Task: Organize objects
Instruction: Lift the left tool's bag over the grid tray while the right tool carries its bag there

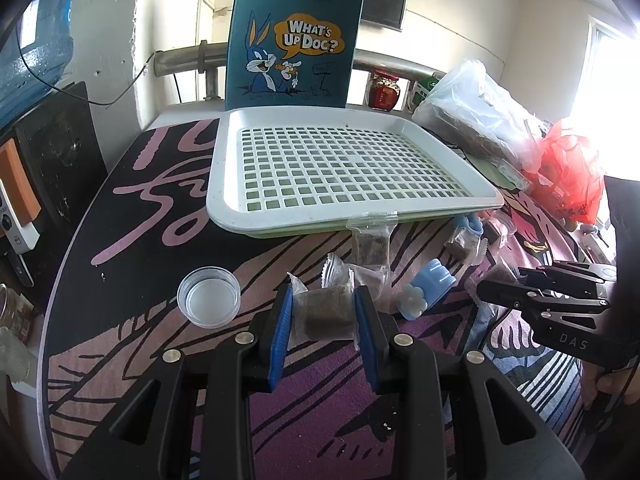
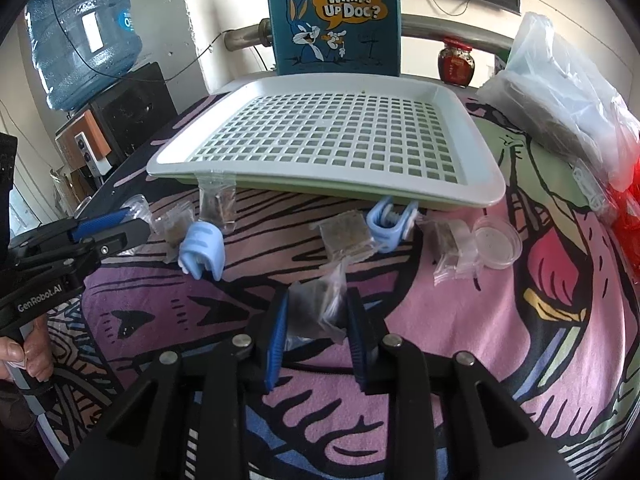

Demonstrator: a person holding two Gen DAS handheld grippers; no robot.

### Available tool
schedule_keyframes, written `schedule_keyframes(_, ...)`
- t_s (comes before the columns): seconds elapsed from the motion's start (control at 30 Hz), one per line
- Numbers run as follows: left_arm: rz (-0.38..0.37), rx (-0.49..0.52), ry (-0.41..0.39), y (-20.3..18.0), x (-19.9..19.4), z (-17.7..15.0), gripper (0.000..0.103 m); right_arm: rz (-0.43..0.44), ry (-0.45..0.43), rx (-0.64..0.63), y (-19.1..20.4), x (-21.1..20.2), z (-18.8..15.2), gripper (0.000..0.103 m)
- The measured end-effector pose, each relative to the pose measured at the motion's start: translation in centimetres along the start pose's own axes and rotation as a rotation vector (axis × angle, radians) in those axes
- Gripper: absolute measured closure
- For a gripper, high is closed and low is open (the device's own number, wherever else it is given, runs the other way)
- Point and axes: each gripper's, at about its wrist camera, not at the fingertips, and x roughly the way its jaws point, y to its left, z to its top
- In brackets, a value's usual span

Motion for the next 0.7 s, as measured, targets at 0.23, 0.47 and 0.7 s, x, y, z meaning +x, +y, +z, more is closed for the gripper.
schedule_keyframes(0.23,-0.002,0.012,-0.016,-0.3,-0.8,1.1,0.073,-0.028,-0.026,-0.026,0.3,-1.3,0.8,0.076)
schedule_keyframes(0.47,0.012,0.038,-0.045,-0.5,-1.4,3.4,0.073,-0.054,-0.082,-0.042,0.0,-3.2,3.1,0.076)
schedule_keyframes(0.7,0.032,0.048,-0.041,-0.3,-0.3,5.7,0.073,-0.098,-0.124,-0.066,0.1,-4.1,5.8,0.076)
